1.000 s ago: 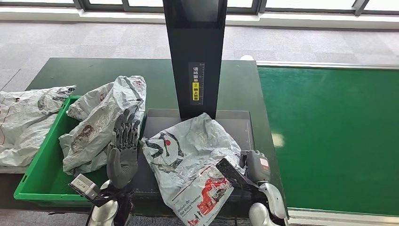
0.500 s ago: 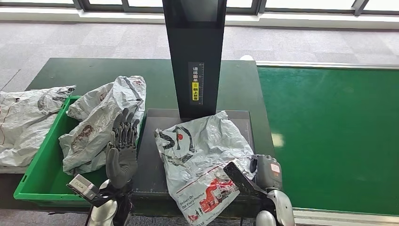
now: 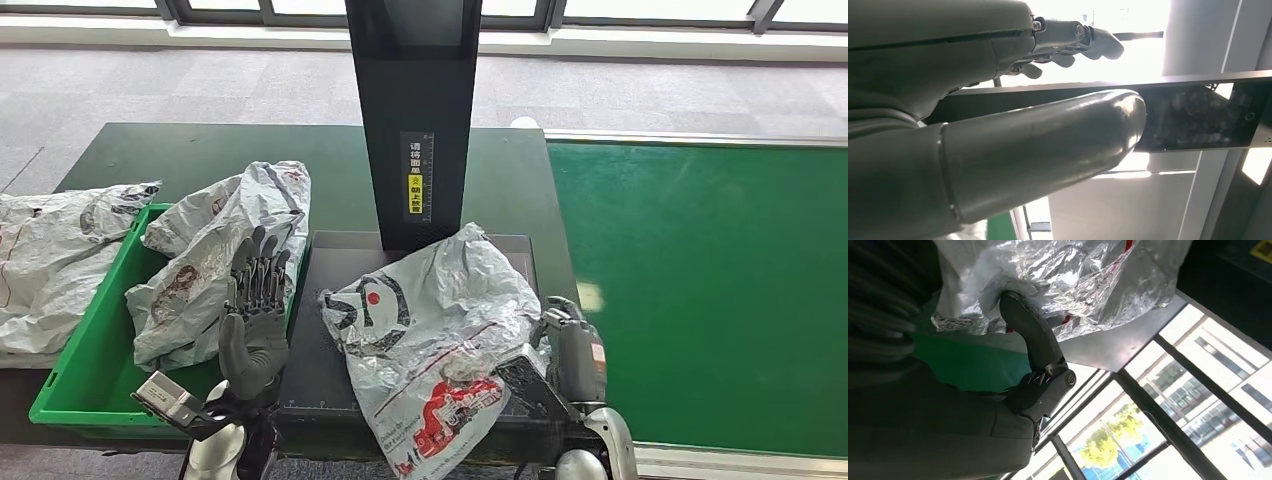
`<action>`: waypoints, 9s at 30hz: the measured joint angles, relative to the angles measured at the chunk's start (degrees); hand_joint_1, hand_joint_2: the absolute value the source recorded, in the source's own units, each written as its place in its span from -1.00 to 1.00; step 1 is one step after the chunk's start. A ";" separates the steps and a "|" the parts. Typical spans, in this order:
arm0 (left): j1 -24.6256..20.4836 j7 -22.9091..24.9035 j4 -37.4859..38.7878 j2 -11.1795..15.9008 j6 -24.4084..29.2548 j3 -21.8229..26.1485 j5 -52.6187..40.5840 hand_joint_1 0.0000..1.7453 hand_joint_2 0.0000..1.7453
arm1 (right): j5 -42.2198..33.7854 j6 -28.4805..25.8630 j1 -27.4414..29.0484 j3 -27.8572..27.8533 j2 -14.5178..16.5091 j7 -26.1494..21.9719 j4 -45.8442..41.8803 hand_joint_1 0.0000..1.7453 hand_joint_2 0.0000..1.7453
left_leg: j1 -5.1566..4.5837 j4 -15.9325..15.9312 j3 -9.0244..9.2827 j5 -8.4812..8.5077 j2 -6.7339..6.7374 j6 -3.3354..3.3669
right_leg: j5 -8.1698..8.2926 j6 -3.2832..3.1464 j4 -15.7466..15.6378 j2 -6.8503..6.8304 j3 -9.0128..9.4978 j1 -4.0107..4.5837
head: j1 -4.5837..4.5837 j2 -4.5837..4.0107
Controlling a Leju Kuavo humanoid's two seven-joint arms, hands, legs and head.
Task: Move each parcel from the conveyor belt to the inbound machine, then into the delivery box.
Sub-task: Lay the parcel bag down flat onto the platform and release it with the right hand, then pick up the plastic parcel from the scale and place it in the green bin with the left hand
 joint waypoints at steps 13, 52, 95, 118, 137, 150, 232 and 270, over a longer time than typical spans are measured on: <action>0.21 -0.01 -0.04 -0.22 0.05 0.03 0.24 -1.00 -1.00 | -13.82 6.88 1.22 -1.83 2.24 -12.29 -7.08 -1.00 -1.00 | 0.00 0.00 0.00 0.00 0.10 0.00 | 0.01 0.00 0.00 0.07 -0.01 0.00 | 0.00 0.00; -0.69 0.73 0.99 -1.09 13.77 -3.37 -7.21 -1.00 -1.00 | -22.43 4.93 5.07 -8.18 4.64 -14.59 -16.58 -1.00 1.00 | 0.00 0.00 -0.02 0.00 0.10 0.00 | 0.02 0.01 0.00 0.07 -0.03 0.00 | 0.00 0.00; -3.82 0.00 3.60 -0.76 5.53 -3.85 -2.88 -1.00 -1.00 | -13.55 -0.64 -6.14 -0.77 3.49 -11.82 -5.56 -1.00 1.00 | 0.00 -0.01 -0.09 0.13 0.21 -0.03 | 0.15 -0.03 0.07 0.17 -0.16 0.00 | 0.00 0.00; -9.06 0.00 7.98 -1.62 10.73 -5.48 0.11 -1.00 -1.00 | -17.44 -4.80 -32.53 5.43 1.61 -6.29 3.03 -1.00 1.00 | 0.00 0.00 -0.26 0.57 0.14 -0.03 | 0.56 -0.03 0.07 0.13 -0.33 0.00 | 0.00 0.00; -7.53 0.00 10.28 -1.40 16.90 -7.23 7.16 -1.00 -1.00 | -16.85 10.69 -35.98 9.01 -1.97 -3.15 21.47 -1.00 1.00 | 0.00 0.00 -0.42 0.57 0.06 -0.03 | 0.59 -0.04 0.05 0.07 -0.44 0.01 | 0.00 0.00; -6.34 0.00 11.48 -1.20 15.69 -7.21 7.49 -1.00 -1.00 | -15.31 13.23 -31.09 10.07 -5.76 -2.62 18.54 -1.00 1.00 | 0.00 0.01 -0.47 0.57 0.08 -0.03 | 0.59 -0.03 0.06 0.09 -0.51 0.02 | 0.00 0.00; -40.09 12.06 59.65 -6.16 11.85 -41.20 -63.56 -1.00 1.00 | -33.38 15.98 -9.95 30.37 -20.19 -19.58 -24.47 -1.00 1.00 | -0.09 0.06 -0.75 0.80 -0.01 0.21 | 0.86 0.21 -0.01 -0.02 -0.70 -0.10 | 0.02 0.00; -39.01 22.49 67.24 -5.22 30.40 -45.47 -63.77 1.00 1.00 | -32.12 8.75 -5.72 31.38 -22.13 -19.47 -25.78 -1.00 1.00 | -0.07 0.00 -0.35 0.77 -0.02 0.22 | 0.78 0.20 -0.05 -0.06 -0.24 -0.07 | 0.02 0.00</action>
